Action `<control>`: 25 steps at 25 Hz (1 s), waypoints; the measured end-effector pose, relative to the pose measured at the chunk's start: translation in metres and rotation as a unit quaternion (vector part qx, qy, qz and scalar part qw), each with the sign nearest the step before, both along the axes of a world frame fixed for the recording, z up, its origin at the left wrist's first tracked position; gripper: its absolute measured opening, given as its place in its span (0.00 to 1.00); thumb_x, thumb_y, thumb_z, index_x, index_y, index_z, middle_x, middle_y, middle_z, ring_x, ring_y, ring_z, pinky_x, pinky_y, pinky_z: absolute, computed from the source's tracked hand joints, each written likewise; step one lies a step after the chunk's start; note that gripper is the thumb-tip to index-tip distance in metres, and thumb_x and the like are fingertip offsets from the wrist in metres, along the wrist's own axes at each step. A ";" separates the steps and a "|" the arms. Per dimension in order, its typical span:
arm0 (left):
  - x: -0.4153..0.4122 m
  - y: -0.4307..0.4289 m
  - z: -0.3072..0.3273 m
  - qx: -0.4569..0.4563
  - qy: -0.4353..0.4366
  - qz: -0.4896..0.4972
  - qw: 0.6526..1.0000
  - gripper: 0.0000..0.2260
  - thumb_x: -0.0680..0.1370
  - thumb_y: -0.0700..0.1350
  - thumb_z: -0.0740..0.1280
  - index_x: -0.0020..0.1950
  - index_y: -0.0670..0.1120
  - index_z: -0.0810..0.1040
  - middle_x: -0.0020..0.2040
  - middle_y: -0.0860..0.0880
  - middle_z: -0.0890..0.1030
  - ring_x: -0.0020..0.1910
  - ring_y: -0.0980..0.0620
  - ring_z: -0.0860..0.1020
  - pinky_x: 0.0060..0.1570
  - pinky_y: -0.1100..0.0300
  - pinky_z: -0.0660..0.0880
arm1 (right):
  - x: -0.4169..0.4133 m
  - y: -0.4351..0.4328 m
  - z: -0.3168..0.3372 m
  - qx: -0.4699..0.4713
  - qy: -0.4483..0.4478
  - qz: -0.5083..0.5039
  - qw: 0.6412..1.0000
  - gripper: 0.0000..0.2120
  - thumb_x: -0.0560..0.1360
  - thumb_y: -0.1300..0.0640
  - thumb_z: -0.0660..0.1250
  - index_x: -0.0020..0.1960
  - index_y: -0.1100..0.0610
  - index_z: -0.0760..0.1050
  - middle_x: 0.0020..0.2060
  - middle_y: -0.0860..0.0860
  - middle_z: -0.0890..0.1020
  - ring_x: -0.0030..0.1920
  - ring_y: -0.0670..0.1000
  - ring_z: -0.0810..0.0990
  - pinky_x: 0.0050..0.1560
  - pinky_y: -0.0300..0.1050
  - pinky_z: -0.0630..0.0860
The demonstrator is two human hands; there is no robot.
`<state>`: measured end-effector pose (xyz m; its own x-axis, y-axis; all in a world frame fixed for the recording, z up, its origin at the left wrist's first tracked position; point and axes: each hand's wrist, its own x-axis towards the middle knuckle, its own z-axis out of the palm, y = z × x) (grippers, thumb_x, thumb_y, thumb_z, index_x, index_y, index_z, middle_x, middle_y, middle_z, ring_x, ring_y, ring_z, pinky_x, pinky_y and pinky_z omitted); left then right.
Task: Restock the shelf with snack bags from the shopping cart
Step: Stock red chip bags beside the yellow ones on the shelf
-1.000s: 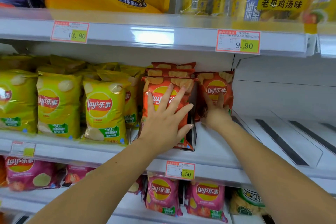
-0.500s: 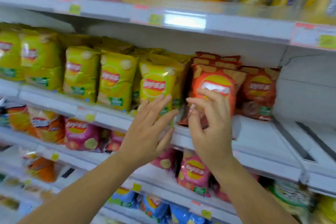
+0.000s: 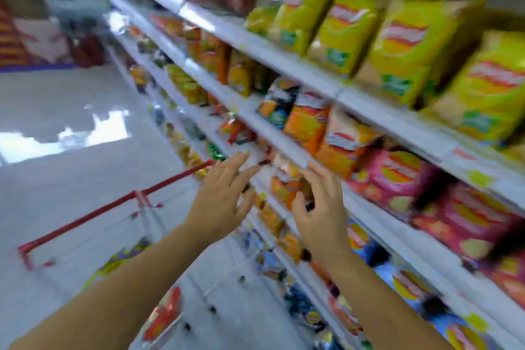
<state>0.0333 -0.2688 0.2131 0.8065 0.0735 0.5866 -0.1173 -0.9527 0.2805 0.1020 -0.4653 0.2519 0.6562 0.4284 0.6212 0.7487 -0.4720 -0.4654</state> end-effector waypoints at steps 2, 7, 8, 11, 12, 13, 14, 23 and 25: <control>-0.031 0.072 -0.030 -0.019 0.048 0.055 0.997 0.19 0.80 0.50 0.60 0.70 0.46 0.72 0.73 0.43 0.69 0.71 0.43 0.69 0.68 0.45 0.68 | -0.006 0.067 -0.034 -0.033 0.090 0.034 0.995 0.18 0.76 0.56 0.59 0.64 0.57 0.74 0.64 0.53 0.72 0.66 0.54 0.69 0.67 0.43 0.65; -0.110 0.175 -0.135 -0.164 0.186 0.197 0.948 0.21 0.79 0.46 0.65 0.72 0.47 0.70 0.74 0.44 0.68 0.71 0.42 0.69 0.66 0.46 0.72 | -0.023 0.186 -0.138 -0.185 0.242 0.140 0.942 0.17 0.77 0.62 0.62 0.65 0.58 0.73 0.62 0.54 0.72 0.64 0.54 0.71 0.65 0.42 0.67; -0.124 0.184 -0.158 -0.200 0.220 0.218 0.930 0.21 0.79 0.46 0.65 0.72 0.46 0.70 0.74 0.44 0.67 0.71 0.42 0.69 0.66 0.47 0.71 | -0.027 0.203 -0.161 -0.225 0.268 0.164 0.922 0.17 0.77 0.63 0.62 0.65 0.58 0.73 0.62 0.55 0.72 0.64 0.54 0.71 0.64 0.38 0.64; -0.151 0.198 -0.222 -0.287 0.309 0.262 0.868 0.22 0.78 0.47 0.64 0.72 0.44 0.71 0.74 0.44 0.68 0.71 0.42 0.69 0.67 0.50 0.69 | -0.036 0.246 -0.241 -0.355 0.356 0.207 0.839 0.17 0.79 0.63 0.60 0.67 0.57 0.72 0.65 0.55 0.71 0.65 0.54 0.71 0.63 0.37 0.62; -0.156 0.198 -0.242 -0.309 0.334 0.272 0.848 0.22 0.78 0.47 0.64 0.72 0.44 0.70 0.74 0.44 0.68 0.71 0.42 0.70 0.66 0.51 0.70 | -0.038 0.255 -0.269 -0.394 0.377 0.209 0.812 0.17 0.79 0.62 0.60 0.68 0.57 0.72 0.65 0.54 0.71 0.66 0.54 0.71 0.63 0.39 0.63; -0.160 0.197 -0.262 -0.330 0.358 0.282 0.827 0.22 0.78 0.47 0.65 0.72 0.45 0.70 0.74 0.44 0.67 0.71 0.43 0.69 0.65 0.52 0.69 | -0.041 0.263 -0.297 -0.428 0.386 0.214 0.789 0.18 0.79 0.61 0.60 0.68 0.57 0.72 0.66 0.55 0.71 0.67 0.55 0.71 0.64 0.41 0.63; -0.163 0.196 -0.282 -0.352 0.381 0.294 0.803 0.23 0.78 0.46 0.66 0.73 0.45 0.68 0.75 0.45 0.66 0.72 0.44 0.68 0.66 0.53 0.68 | -0.042 0.271 -0.324 -0.460 0.393 0.217 0.766 0.18 0.79 0.61 0.60 0.68 0.57 0.72 0.66 0.55 0.72 0.67 0.55 0.71 0.65 0.42 0.63; -0.177 0.166 -0.407 -0.504 0.486 0.335 0.631 0.25 0.80 0.47 0.65 0.76 0.46 0.65 0.74 0.46 0.68 0.72 0.48 0.68 0.68 0.59 0.63 | -0.058 0.295 -0.476 -0.685 0.187 0.250 0.658 0.22 0.75 0.61 0.64 0.69 0.55 0.69 0.60 0.55 0.76 0.61 0.57 0.76 0.57 0.49 0.75; -0.180 0.161 -0.414 -0.510 0.493 0.330 0.623 0.25 0.80 0.47 0.65 0.76 0.47 0.65 0.74 0.46 0.68 0.71 0.48 0.69 0.68 0.59 0.63 | -0.064 0.302 -0.481 -0.712 0.133 0.244 0.645 0.17 0.77 0.61 0.61 0.66 0.54 0.72 0.59 0.52 0.79 0.58 0.55 0.79 0.52 0.46 0.75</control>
<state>-0.1467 -0.1082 -0.2008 0.3357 0.5088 -0.7927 0.9134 0.0297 0.4059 0.0381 -0.1633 -0.2291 0.2287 0.6367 -0.7364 0.9531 -0.3003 0.0364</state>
